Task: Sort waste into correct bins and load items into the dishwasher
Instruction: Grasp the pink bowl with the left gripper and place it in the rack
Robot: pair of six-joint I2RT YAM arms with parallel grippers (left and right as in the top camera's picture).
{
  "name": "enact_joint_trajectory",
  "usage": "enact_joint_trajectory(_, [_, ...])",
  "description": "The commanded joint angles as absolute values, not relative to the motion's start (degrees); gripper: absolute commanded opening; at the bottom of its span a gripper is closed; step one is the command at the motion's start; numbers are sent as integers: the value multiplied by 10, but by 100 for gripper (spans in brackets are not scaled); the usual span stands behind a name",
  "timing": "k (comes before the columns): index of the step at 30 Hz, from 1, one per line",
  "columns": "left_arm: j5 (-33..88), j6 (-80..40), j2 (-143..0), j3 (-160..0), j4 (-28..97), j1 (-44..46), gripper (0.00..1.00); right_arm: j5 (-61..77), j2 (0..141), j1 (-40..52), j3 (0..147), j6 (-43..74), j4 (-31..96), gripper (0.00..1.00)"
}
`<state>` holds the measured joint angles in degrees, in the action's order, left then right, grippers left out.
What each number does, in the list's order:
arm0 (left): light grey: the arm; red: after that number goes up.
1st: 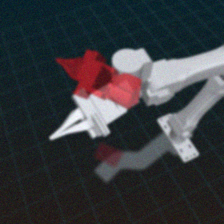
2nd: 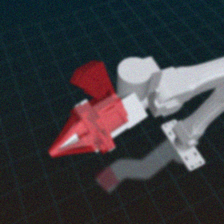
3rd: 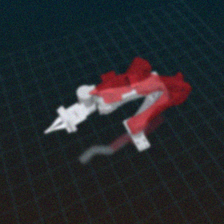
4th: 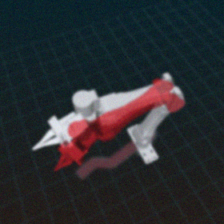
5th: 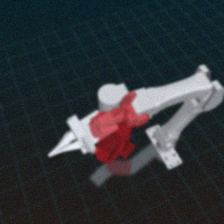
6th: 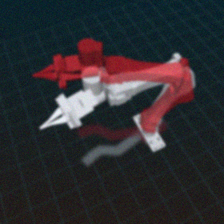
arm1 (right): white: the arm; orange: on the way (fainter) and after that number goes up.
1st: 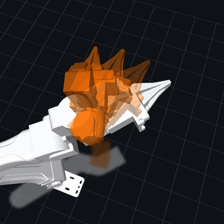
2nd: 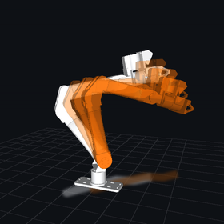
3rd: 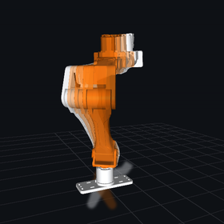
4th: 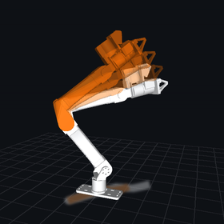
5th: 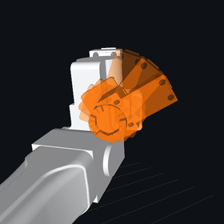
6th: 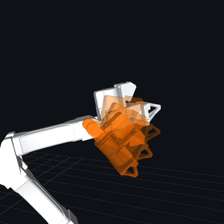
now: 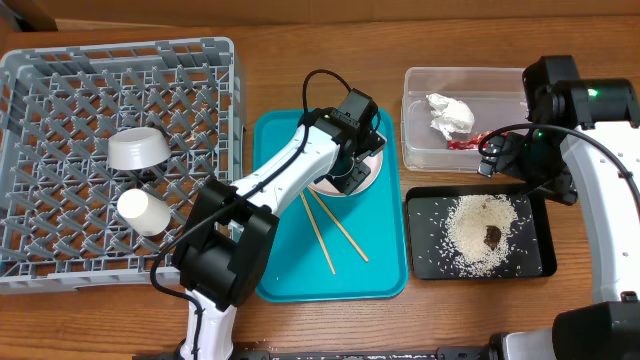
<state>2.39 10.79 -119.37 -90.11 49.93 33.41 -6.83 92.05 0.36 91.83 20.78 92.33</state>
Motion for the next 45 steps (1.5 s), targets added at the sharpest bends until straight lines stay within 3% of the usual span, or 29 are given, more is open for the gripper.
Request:
enact_joint_trajectory(1, [-6, 84, -1169, -921, 503, 331, 4, -74, 908, 3, 927, 211, 921, 97])
enact_joint_trajectory(7, [39, 44, -1081, -976, 526, 285, 4, -75, 908, 3, 927, 211, 923, 97])
enact_joint_trajectory(13, [324, 55, -997, -985, 525, 102, 4, -74, 908, 3, 927, 211, 923, 97])
enact_joint_trajectory(17, [532, 95, -1012, -985, 540, -49, 4, -75, 908, 3, 927, 211, 923, 97])
enact_joint_trajectory(22, [678, 107, -1080, -984, 541, -162, 4, -74, 908, 3, 927, 211, 923, 98])
enact_joint_trajectory(26, [761, 116, -1147, -984, 539, -210, 4, -74, 908, 3, 927, 211, 923, 97])
enact_joint_trajectory(34, [794, 131, -1217, -984, 540, -287, 4, -74, 908, 3, 927, 211, 923, 97])
enact_joint_trajectory(37, [790, 131, -1224, -984, 548, -309, 20, -74, 908, 3, 927, 211, 923, 97])
enact_joint_trajectory(40, [791, 142, -1224, -984, 553, -323, 15, -74, 908, 3, 927, 211, 923, 97])
enact_joint_trajectory(45, [781, 142, -1223, -984, 595, -343, 68, -74, 908, 3, 927, 211, 924, 97])
